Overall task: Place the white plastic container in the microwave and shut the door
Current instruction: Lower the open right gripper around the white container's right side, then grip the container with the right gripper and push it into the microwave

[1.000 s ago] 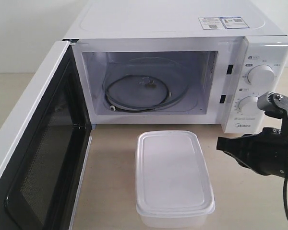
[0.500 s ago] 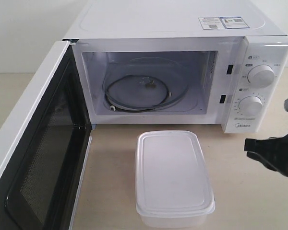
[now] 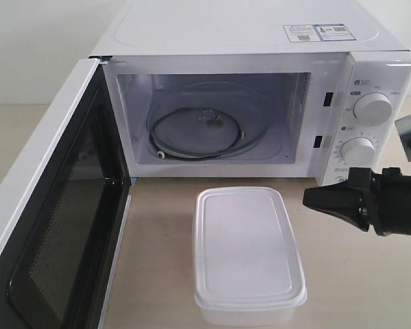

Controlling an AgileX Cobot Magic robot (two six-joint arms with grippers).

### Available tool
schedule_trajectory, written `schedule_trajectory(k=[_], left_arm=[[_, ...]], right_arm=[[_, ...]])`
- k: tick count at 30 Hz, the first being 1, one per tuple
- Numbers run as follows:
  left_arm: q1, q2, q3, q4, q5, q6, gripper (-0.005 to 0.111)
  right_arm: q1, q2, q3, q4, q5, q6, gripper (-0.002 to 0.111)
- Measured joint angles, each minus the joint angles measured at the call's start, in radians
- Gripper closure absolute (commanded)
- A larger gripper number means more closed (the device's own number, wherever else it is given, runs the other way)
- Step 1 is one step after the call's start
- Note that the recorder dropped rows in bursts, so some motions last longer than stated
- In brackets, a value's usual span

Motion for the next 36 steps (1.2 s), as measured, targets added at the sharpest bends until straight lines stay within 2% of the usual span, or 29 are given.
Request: schedule_trajectory(k=[4, 8, 11, 15, 17, 25, 36], left_arm=[[0.000, 0.000, 0.000, 0.000, 0.000, 0.000, 0.102], [0.000, 0.000, 0.000, 0.000, 0.000, 0.000, 0.102], [0.000, 0.000, 0.000, 0.000, 0.000, 0.000, 0.102], [0.000, 0.000, 0.000, 0.000, 0.000, 0.000, 0.102], [0.000, 0.000, 0.000, 0.000, 0.000, 0.000, 0.102], [0.000, 0.000, 0.000, 0.000, 0.000, 0.000, 0.102], [0.000, 0.000, 0.000, 0.000, 0.000, 0.000, 0.102]], right_arm=[[-0.031, 0.000, -0.112, -0.278, 0.000, 0.231, 0.109], [-0.019, 0.000, -0.170, -0.388, -0.002, 0.336, 0.107], [0.009, 0.000, -0.172, -0.411, 0.008, 0.354, 0.095], [0.047, 0.000, -0.172, -0.422, 0.087, 0.374, 0.064], [0.064, 0.000, -0.172, -0.423, 0.142, 0.388, 0.055], [0.122, 0.000, -0.172, -0.426, 0.245, 0.400, 0.059], [0.203, 0.064, -0.174, -0.421, 0.276, 0.413, 0.060]])
